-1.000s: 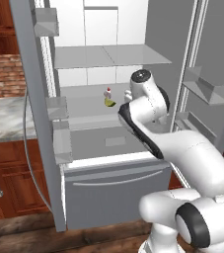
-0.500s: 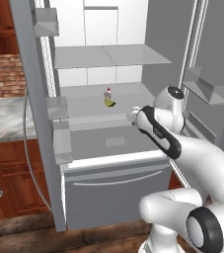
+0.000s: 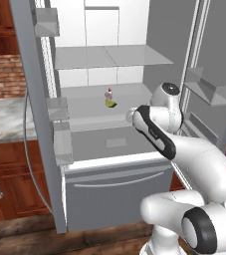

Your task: Take the lemon wedge from the fridge and place it on the plate with fish on the dining counter.

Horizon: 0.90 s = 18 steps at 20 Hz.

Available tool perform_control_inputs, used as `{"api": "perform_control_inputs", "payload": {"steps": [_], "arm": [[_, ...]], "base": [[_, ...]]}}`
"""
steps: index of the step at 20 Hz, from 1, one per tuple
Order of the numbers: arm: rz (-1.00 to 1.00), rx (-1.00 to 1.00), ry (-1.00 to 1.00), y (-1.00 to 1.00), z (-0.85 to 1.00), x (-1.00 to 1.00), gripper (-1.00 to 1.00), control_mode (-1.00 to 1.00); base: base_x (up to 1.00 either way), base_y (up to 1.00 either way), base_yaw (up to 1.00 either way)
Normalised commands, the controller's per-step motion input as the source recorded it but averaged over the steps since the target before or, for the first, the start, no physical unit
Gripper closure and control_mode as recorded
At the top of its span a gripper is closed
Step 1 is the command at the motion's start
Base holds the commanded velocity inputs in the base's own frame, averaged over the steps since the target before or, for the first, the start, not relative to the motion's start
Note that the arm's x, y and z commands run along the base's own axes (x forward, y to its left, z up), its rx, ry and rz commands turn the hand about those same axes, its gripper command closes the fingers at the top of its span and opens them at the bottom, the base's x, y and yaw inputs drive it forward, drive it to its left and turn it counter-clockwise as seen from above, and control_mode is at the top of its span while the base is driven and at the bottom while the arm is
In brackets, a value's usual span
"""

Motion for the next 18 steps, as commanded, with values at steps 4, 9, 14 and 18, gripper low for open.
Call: {"api": "perform_control_inputs", "payload": {"steps": [4,9,14,18], "arm": [[-0.01,-0.03,0.01,0.00,0.01,0.00,-1.00,-1.00],[0.00,-0.01,0.00,0.00,0.00,0.00,-1.00,-1.00],[0.00,0.00,0.00,0.01,0.00,0.20,-1.00,-1.00],[0.00,0.00,0.00,0.00,0.00,0.33,-1.00,-1.00]], "base": [[0.00,0.00,0.00],[0.00,0.00,0.00],[0.00,0.00,0.00],[0.00,0.00,0.00]]}}
